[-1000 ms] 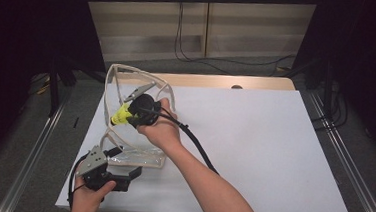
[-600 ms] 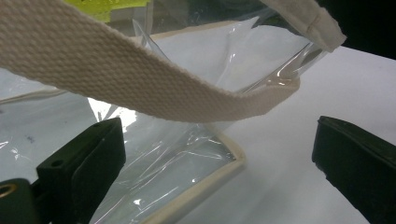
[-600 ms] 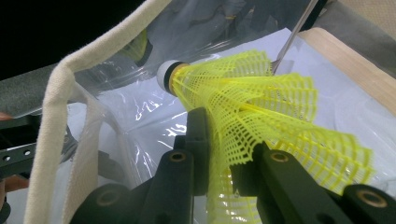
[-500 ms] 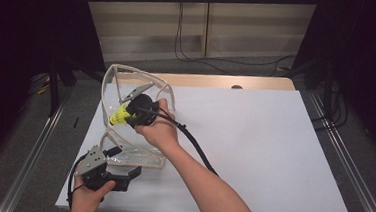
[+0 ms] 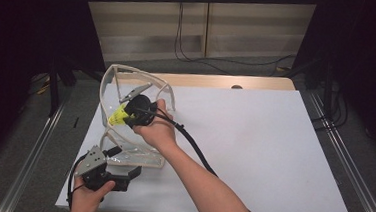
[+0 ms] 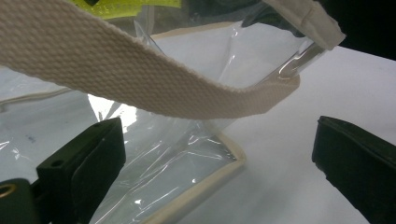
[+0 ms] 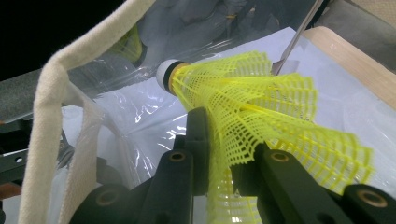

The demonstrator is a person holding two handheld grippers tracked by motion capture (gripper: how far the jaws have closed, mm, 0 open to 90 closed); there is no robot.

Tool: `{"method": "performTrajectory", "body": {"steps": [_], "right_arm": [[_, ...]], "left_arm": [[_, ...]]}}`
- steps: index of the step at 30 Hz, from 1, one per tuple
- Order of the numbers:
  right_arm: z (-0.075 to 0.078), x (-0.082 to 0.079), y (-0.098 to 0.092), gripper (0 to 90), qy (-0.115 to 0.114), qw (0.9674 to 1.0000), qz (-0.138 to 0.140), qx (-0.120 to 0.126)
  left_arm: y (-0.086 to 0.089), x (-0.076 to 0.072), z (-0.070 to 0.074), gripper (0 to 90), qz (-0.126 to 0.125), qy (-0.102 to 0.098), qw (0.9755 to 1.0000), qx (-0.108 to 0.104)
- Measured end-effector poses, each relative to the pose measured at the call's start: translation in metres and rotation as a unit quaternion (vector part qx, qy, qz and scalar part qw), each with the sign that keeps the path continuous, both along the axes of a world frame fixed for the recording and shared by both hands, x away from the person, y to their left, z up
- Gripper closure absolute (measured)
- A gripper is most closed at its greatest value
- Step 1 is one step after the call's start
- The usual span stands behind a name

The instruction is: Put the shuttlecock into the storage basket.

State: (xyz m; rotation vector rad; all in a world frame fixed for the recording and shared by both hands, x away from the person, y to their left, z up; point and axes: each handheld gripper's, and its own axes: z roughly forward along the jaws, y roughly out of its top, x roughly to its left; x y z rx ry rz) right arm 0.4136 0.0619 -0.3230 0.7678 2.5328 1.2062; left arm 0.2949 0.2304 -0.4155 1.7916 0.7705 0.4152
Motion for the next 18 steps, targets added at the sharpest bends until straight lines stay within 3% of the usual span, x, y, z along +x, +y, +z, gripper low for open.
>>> {"method": "performTrajectory", "body": {"steps": [18], "right_arm": [[-0.017, 0.004, 0.007, 79.6, 0.006, 0.9997, 0.006, -0.025]], "left_arm": [[0.001, 0.000, -0.001, 2.8, 0.000, -0.002, 1.0000, 0.000]]}}
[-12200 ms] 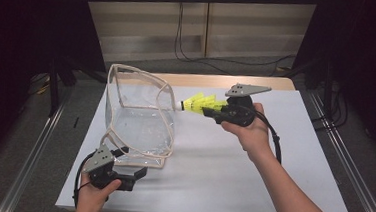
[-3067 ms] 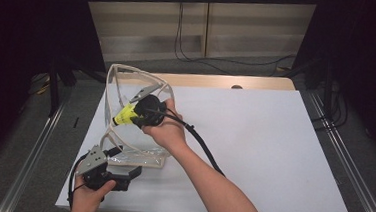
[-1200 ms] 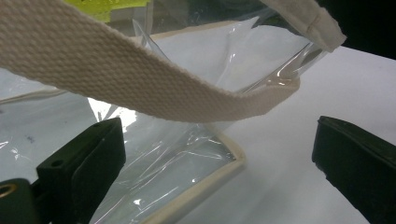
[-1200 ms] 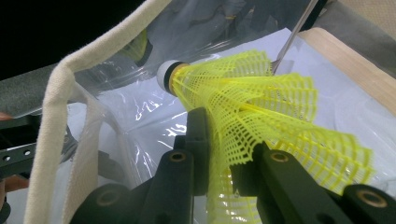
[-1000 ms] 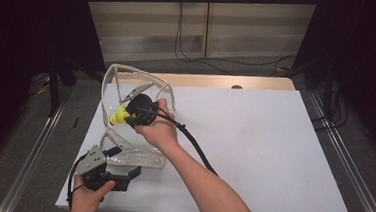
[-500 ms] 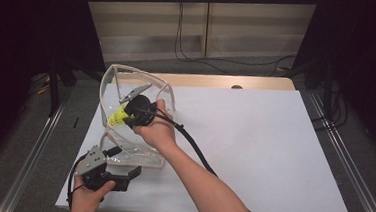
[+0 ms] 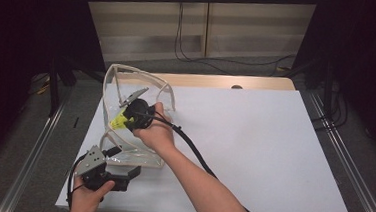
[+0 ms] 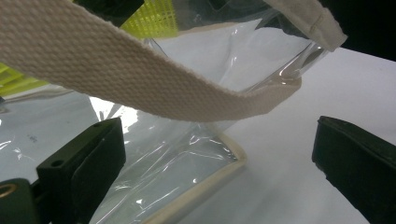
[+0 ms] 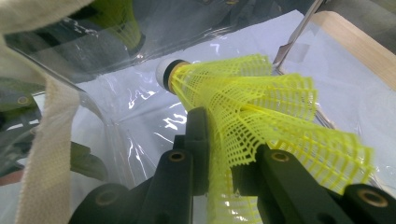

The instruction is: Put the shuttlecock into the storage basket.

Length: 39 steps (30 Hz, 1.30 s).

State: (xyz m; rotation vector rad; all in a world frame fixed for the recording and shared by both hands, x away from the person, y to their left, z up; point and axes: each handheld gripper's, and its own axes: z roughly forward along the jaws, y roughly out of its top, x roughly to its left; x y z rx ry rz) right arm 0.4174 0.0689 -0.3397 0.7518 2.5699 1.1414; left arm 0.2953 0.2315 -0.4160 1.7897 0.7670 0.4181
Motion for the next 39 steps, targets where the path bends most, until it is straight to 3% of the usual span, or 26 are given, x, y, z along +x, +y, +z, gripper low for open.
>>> {"method": "performTrajectory", "body": {"steps": [28, 30, 31, 34, 39], "right_arm": [[-0.017, 0.002, 0.005, 78.1, 0.004, 0.9997, 0.012, -0.021], [-0.019, 0.003, 0.005, 73.2, 0.012, 0.9996, 0.020, -0.018], [-0.020, 0.003, 0.006, 66.7, 0.020, 0.9992, 0.029, -0.018], [-0.022, 0.003, 0.008, 54.6, 0.022, 0.9991, 0.025, -0.027], [-0.021, 0.002, 0.007, 50.1, 0.023, 0.9993, 0.013, -0.027]], "left_arm": [[0.001, 0.000, 0.000, 2.8, 0.001, 0.000, 1.0000, 0.001], [0.001, 0.000, 0.000, 2.8, 0.002, -0.001, 1.0000, 0.001], [0.001, 0.000, 0.000, 2.8, 0.003, 0.000, 1.0000, 0.000], [0.000, 0.000, -0.001, 2.8, 0.003, 0.001, 1.0000, 0.000], [0.001, 0.000, 0.000, 2.8, 0.002, -0.001, 1.0000, 0.003]]}}
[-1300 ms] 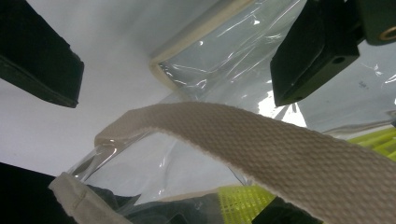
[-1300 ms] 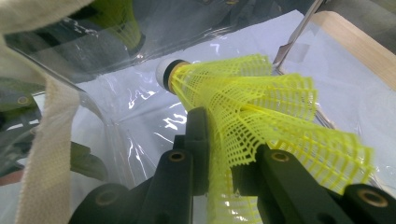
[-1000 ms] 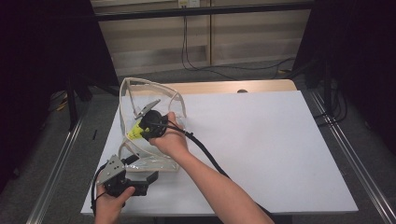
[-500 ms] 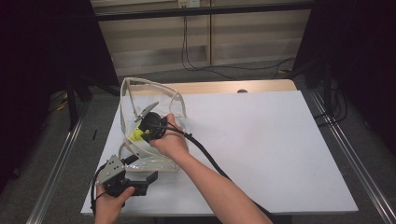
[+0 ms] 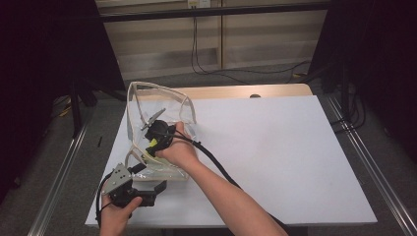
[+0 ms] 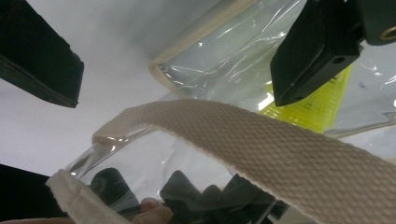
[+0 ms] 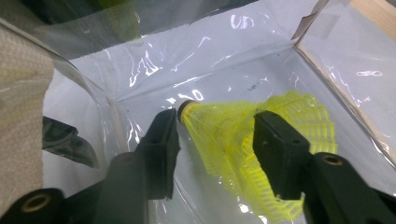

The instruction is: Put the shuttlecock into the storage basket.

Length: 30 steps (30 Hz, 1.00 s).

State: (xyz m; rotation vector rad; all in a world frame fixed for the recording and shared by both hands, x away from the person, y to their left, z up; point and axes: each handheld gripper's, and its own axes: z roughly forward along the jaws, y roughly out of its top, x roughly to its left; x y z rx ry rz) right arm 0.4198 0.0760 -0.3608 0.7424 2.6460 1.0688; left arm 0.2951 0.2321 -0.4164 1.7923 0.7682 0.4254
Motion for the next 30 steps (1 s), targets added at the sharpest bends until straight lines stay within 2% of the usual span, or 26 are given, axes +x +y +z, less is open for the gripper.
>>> {"method": "performTrajectory", "body": {"steps": [7, 17, 30], "right_arm": [[0.006, 0.000, -0.006, 40.0, 0.008, 0.9996, -0.027, 0.003], [0.016, -0.001, -0.012, 30.0, 0.003, 0.9985, -0.048, 0.028], [0.037, -0.006, -0.021, 24.4, -0.004, 0.9978, -0.050, 0.043]], "left_arm": [[0.000, 0.000, 0.000, 2.8, -0.001, 0.000, 1.0000, 0.000], [-0.001, 0.000, 0.000, 2.8, -0.001, 0.001, 1.0000, 0.000], [-0.003, -0.001, 0.000, 2.8, -0.005, 0.002, 1.0000, 0.003]]}}
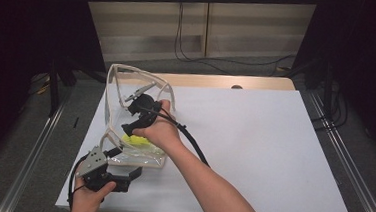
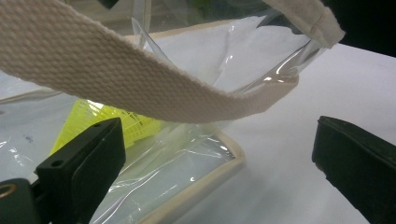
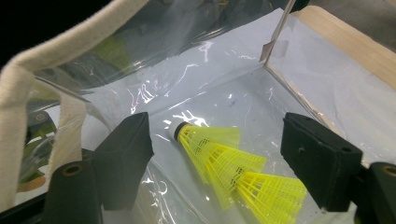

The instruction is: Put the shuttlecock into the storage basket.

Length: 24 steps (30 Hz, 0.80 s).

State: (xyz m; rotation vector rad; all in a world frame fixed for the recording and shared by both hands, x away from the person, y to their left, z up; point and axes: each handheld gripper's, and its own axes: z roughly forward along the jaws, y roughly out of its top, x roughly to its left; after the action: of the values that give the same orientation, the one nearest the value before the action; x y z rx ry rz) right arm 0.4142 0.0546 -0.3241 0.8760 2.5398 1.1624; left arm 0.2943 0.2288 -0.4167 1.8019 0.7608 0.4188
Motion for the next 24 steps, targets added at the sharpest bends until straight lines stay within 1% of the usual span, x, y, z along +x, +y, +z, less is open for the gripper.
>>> {"method": "performTrajectory", "body": {"steps": [8, 11, 15, 16, 17, 20, 24], "right_arm": [[0.008, -0.001, -0.009, 22.3, -0.002, 1.0000, -0.005, 0.003], [0.011, -0.002, -0.011, 21.7, 0.001, 0.9999, 0.000, 0.012], [0.013, -0.004, -0.013, 20.1, 0.000, 0.9999, 0.004, 0.011], [0.014, -0.005, -0.013, 19.8, 0.000, 0.9998, 0.009, 0.015], [0.016, -0.006, -0.014, 19.1, -0.001, 0.9998, 0.009, 0.015], [0.018, -0.008, -0.016, 17.7, 0.003, 0.9998, 0.014, 0.015], [0.021, -0.011, -0.019, 15.8, 0.006, 0.9996, 0.016, 0.023]], "left_arm": [[0.000, 0.000, 0.000, 2.8, 0.000, 0.001, 1.0000, 0.001], [0.000, 0.000, 0.001, 2.8, 0.001, 0.000, 1.0000, -0.001], [0.000, 0.000, 0.001, 2.8, 0.000, -0.003, 1.0000, 0.001], [0.000, 0.000, 0.001, 2.8, 0.000, -0.002, 1.0000, 0.000], [0.000, 0.000, 0.001, 2.8, 0.000, -0.002, 1.0000, 0.000], [0.000, 0.000, 0.001, 2.8, 0.000, -0.003, 1.0000, 0.001], [0.000, -0.001, 0.001, 2.8, 0.002, -0.001, 1.0000, 0.000]]}}
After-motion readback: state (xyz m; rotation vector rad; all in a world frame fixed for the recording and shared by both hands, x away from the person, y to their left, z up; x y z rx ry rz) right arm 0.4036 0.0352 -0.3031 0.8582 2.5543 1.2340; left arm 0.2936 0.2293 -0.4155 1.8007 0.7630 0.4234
